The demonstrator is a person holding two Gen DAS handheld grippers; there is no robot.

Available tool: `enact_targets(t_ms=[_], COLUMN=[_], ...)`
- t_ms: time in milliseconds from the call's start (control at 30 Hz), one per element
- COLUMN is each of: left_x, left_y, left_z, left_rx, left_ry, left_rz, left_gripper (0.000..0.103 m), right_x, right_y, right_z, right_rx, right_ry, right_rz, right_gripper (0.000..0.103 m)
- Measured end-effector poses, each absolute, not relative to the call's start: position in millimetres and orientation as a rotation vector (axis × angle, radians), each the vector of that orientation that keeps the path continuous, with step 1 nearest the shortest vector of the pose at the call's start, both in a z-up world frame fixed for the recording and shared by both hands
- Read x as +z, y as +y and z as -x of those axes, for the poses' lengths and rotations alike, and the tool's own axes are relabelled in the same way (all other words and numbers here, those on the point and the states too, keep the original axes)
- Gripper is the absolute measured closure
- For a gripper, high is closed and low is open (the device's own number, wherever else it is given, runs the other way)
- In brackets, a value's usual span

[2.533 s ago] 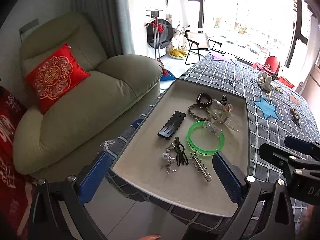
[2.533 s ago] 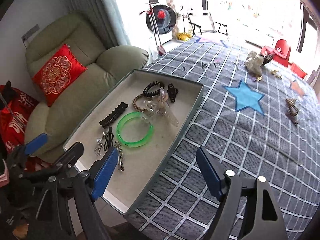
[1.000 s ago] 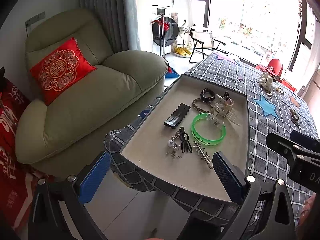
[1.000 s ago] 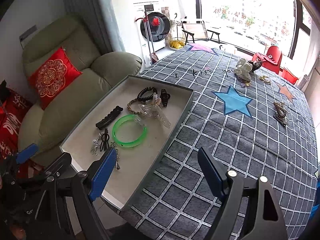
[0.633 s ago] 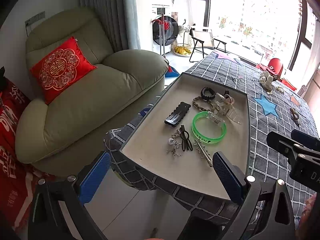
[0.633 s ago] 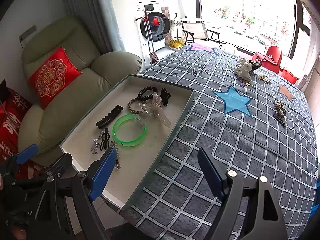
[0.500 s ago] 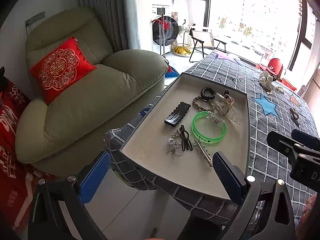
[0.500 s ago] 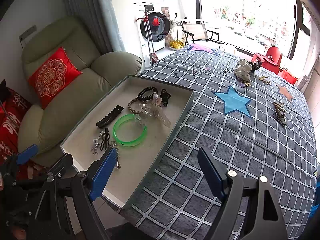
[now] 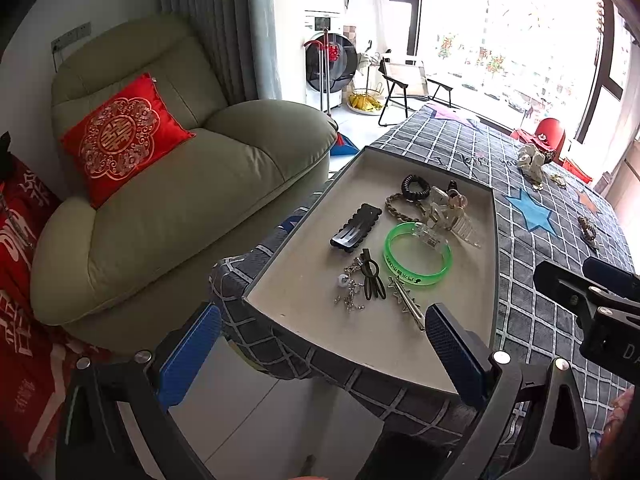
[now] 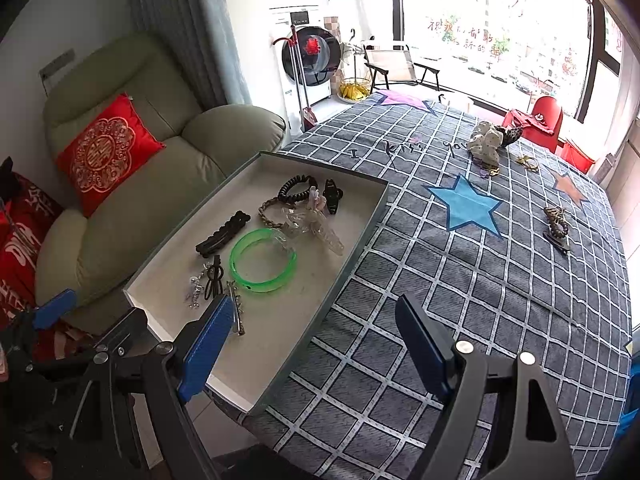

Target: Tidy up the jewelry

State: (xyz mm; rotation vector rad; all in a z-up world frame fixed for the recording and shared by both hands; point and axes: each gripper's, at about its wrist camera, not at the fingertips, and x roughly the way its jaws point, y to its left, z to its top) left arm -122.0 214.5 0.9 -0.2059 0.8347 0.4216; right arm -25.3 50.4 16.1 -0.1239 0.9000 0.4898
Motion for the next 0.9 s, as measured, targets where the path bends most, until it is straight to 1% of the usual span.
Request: enact_targets(t_ms=[900], left_x=[2.3], left_y=[219.4], left_z=[123.1], left_rx=[0.433], left_ry=[0.827], left_rz=[0.219], left_gripper=[0.000], right_x=[20.9], right_y=[51.3], right_z=[25.5], right_rx=[0.495], right_ry=[0.898], right_rz=[0.127], right_gripper=[0.018])
